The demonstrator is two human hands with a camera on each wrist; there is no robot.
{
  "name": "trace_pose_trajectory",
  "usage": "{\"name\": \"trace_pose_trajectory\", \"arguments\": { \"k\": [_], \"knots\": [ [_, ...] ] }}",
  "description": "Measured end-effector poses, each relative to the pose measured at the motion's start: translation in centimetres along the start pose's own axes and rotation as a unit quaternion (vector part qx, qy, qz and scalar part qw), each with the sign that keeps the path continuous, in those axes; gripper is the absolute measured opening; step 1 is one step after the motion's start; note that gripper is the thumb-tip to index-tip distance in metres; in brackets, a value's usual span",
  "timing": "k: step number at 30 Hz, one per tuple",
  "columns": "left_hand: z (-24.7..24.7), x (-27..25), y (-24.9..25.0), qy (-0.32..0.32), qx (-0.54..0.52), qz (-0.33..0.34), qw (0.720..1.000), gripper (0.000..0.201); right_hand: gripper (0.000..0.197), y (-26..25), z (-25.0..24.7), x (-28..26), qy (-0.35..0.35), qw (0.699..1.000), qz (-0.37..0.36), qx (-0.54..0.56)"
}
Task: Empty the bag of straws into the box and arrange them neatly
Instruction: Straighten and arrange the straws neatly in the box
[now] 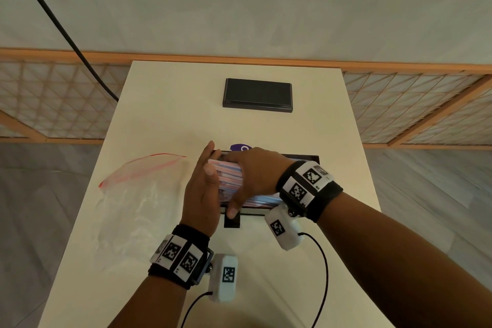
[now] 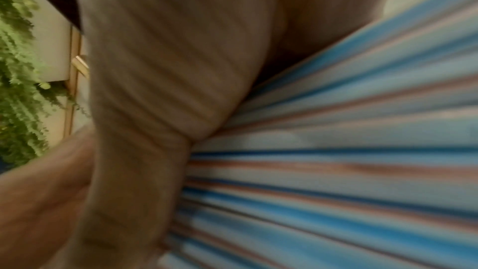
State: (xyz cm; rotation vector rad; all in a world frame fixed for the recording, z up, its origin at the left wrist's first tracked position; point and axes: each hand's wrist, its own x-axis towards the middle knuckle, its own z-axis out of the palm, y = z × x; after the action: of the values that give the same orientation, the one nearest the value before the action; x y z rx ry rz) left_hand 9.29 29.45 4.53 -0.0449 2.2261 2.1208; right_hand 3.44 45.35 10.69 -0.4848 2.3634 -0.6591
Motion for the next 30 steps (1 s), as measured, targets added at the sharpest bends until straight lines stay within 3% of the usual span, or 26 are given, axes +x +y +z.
{"name": "trace_pose_trajectory", "arguments": {
  "k": [2,7,11,18,23,30],
  "knots": [
    [0.0,-0.2,-0.3,0.002,0.008,0.003,1.000,0.088,0.096,-0.1,0.3,-0.2,0.009,1.000,0.000,-0.013],
    [0.3,-0.3,-0.4,0.026,0.010,-0.007,1.000,0.094,0.097,-0.2,0.9,-0.9,0.047,0.999,-0.010,-0.005],
    [0.4,-0.6,-0.4,0.049,0.027,0.036,0.998,0.074,0.108,0.2,2.0,-0.7,0.080,0.997,-0.015,0.006],
    [0.0,-0.9,-0.2,0.059,0.061,0.049,0.995,0.081,0.112,0.9,1.7,-2.8,0.140,0.990,-0.009,0.000],
    [0.0,-1.2,-0.2,0.052,0.063,0.045,0.996,0.082,0.100,1.8,1.7,-5.9,0.199,0.979,0.025,-0.049],
    [0.8,-2.0,0.6,0.021,0.117,0.086,0.989,0.067,0.106,1.9,4.9,-6.3,0.156,0.987,0.022,-0.020]
  ]
}}
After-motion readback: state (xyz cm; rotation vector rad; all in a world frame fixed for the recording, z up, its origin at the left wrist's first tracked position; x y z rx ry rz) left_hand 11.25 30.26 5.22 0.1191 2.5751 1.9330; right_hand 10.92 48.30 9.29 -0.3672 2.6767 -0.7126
